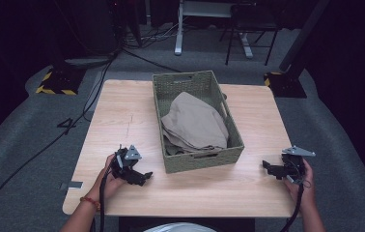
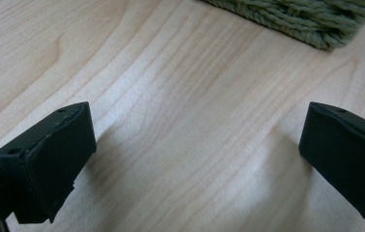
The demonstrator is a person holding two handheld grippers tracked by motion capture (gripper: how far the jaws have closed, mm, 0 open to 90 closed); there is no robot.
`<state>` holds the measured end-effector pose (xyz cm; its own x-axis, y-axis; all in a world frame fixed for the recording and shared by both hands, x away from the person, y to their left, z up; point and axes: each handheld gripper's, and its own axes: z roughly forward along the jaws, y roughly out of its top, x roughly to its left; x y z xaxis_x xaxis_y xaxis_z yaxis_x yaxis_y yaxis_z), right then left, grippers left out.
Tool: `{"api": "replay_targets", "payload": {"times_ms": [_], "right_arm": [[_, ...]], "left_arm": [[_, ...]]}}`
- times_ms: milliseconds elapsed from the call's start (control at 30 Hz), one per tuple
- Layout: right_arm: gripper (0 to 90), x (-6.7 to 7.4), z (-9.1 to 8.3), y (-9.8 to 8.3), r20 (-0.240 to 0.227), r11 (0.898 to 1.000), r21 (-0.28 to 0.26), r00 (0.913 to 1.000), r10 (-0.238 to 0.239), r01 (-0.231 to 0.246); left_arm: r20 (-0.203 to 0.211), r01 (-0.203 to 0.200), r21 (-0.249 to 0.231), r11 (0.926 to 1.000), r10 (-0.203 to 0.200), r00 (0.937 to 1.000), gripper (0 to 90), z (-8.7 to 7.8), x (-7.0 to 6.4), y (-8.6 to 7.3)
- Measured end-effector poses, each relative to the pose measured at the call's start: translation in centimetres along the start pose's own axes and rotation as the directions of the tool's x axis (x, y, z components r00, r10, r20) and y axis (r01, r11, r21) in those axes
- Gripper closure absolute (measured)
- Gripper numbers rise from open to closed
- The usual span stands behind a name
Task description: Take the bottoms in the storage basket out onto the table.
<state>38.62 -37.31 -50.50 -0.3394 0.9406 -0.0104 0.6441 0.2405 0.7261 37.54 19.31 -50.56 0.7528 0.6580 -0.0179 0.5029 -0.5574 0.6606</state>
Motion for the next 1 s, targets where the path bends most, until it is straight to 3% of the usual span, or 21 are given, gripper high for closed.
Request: {"api": "replay_targets", "payload": {"times_ms": [500,767,833,1000], "right_arm": [[7.0,0.08,0.10,0.08,-0.013,1.000,0.002,0.9999,-0.010,0.010],[7.3,-0.39,-0.20,-0.17,-0.086,0.997,0.003,0.9935,-0.074,0.074],[16.1,-0.22,-0.28,-0.16,-0.108,0.995,-0.016,0.9891,-0.100,0.099],[16.1,0.00,-0.35,-0.11,-0.093,0.995,-0.023,0.9911,-0.096,0.094]], "left_arm": [[0.009,-0.015,0.001,0.9999,0.015,0.9998,0.0,-0.25,-0.21,-0.27],[0.022,-0.019,-0.001,0.9998,0.019,0.9996,0.0,-0.21,-0.30,-0.28],[0.020,-0.019,-0.001,0.9998,0.019,0.9996,0.1,-0.21,-0.28,-0.27],[0.020,-0.020,0.000,0.9998,0.020,0.9996,0.1,-0.21,-0.28,-0.27]]}}
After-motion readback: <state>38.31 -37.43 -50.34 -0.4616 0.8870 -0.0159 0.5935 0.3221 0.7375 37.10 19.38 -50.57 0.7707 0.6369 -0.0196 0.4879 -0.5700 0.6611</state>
